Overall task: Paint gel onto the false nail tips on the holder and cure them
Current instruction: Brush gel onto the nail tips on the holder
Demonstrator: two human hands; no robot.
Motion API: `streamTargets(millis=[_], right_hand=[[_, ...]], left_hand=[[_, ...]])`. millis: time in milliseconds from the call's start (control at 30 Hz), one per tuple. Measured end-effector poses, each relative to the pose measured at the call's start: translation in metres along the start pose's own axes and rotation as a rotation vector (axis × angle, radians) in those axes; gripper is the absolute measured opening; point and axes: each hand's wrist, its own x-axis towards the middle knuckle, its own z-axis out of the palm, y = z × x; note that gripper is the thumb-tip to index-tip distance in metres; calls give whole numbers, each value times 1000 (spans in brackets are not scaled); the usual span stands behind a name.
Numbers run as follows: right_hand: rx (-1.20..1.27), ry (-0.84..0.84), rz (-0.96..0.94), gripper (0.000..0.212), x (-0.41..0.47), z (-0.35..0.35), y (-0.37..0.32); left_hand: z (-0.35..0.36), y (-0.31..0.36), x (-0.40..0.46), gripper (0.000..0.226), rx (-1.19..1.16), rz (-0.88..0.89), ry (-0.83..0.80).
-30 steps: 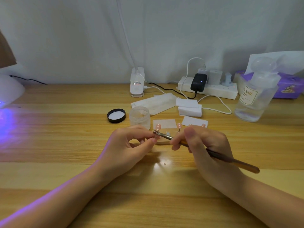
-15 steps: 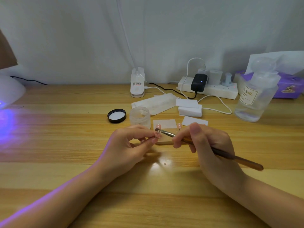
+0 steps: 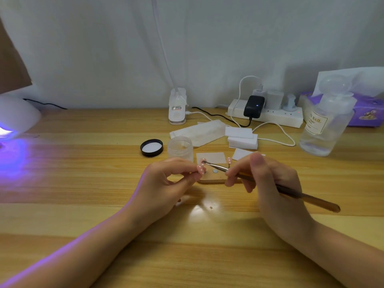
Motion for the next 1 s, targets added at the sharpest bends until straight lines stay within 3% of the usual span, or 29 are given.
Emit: streamTargets(millis=[133,367,600,800,1000], right_hand=[[-32,-65,30,43,0,3,-2],[93,1,75,51,-2,-1,0],[11,-54,32,42,0,2,0],[96,-7,88,54,-1,0,0],[41,-10,3,42,0,2,0]], left_hand=[[0,-1,0,15,16,5,0],[1,1,1,18,20,20,8],[0,0,1,19,13,28,-15],[0,-1,2,16,-19,20,5],[-1,-2,2,15,-34,-2,14]])
